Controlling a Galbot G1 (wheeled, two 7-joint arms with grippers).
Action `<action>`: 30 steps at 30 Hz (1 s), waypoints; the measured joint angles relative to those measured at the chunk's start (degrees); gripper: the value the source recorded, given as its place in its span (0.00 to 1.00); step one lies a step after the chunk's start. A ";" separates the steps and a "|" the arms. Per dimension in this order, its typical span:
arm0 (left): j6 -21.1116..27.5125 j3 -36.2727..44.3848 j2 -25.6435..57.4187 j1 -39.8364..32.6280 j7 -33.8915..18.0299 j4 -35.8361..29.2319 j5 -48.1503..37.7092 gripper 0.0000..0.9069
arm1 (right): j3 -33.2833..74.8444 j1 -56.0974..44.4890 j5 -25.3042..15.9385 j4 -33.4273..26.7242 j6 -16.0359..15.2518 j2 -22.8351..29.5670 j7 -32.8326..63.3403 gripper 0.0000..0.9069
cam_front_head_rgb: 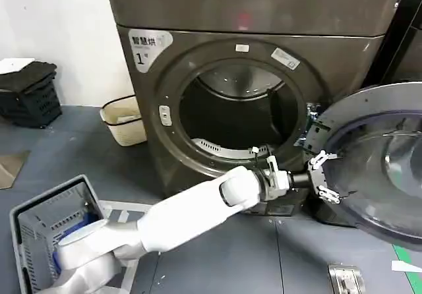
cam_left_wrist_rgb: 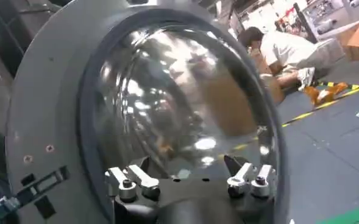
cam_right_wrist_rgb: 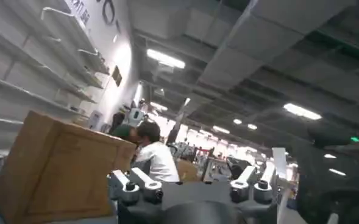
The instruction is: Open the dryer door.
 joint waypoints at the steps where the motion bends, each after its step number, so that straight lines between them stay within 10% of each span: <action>1: -0.01 0.01 0.00 -0.01 0.00 0.07 -0.03 1.00 | 0.02 -0.03 0.00 -0.10 0.02 -0.06 -0.01 1.00; 13: 0.54 -0.16 0.75 0.21 -0.07 -0.28 -0.42 1.00 | 0.69 -0.09 -0.54 -2.02 0.34 -0.68 2.21 1.00; 23: 9.38 -2.82 6.93 2.68 -1.22 -8.53 -4.97 1.00 | 2.13 -1.26 -1.36 -5.93 1.23 -2.95 3.67 1.00; 30: 22.78 -7.19 14.07 6.35 -13.06 -18.03 -17.14 1.00 | 2.15 -1.26 0.73 -7.25 1.17 -4.73 3.23 1.00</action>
